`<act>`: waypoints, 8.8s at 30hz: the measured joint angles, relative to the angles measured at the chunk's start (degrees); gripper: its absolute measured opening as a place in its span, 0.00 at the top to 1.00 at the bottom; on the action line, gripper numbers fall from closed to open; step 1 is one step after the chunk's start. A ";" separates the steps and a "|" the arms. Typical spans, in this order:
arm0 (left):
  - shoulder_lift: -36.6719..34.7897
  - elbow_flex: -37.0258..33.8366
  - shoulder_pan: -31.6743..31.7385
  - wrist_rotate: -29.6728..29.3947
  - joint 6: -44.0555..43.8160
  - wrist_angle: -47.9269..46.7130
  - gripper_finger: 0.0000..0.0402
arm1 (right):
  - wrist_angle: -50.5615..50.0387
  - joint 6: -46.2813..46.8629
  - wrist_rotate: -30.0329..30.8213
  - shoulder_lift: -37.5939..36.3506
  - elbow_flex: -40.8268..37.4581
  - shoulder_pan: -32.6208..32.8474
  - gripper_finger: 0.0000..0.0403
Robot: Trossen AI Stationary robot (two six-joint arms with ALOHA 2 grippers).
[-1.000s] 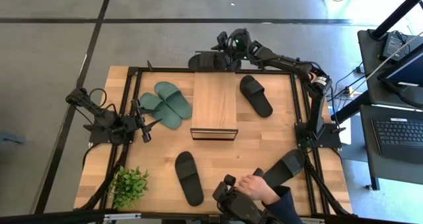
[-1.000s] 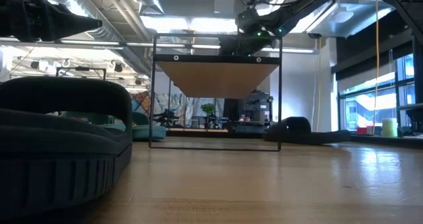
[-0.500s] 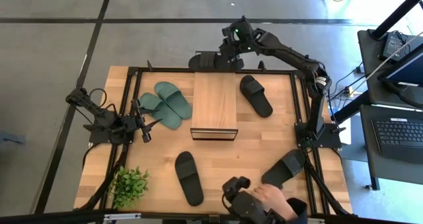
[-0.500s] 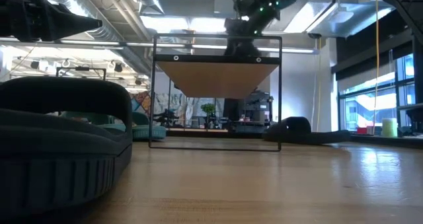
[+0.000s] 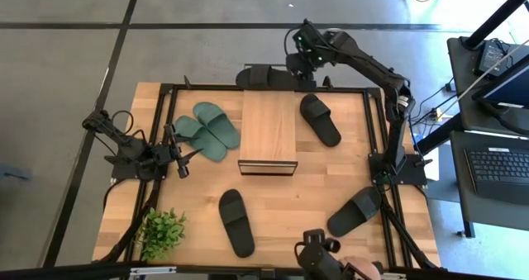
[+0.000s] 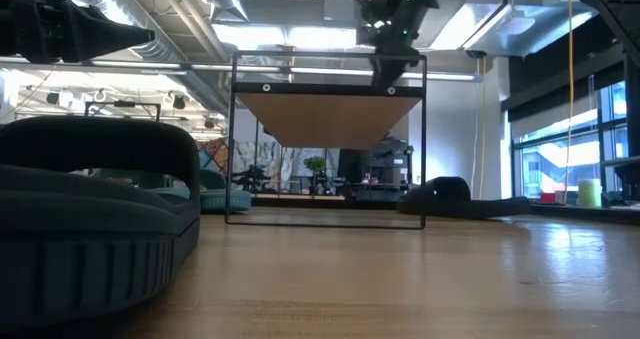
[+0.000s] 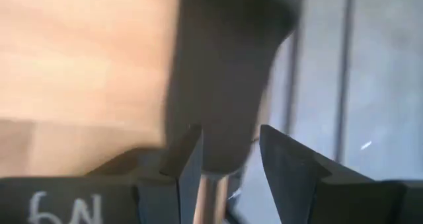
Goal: Pick and place slides into the shelf
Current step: Put the black slide on the shelf
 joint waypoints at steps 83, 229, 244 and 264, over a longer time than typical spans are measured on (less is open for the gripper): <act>-0.02 -0.02 0.00 -0.53 -0.02 -0.28 0.58 | 57.15 4.25 13.55 -38.06 -82.36 7.34 0.33; 0.00 0.00 0.00 -6.29 4.55 -2.86 0.58 | 66.40 -59.67 -19.27 -8.27 -38.89 7.51 0.96; 0.00 0.00 0.00 -6.34 4.52 -2.86 0.58 | 65.61 -57.50 -19.19 -7.78 -38.93 7.50 0.92; -0.01 0.00 0.00 -6.36 4.52 -2.86 0.58 | 66.67 -55.45 -19.17 -7.74 -38.93 7.52 0.92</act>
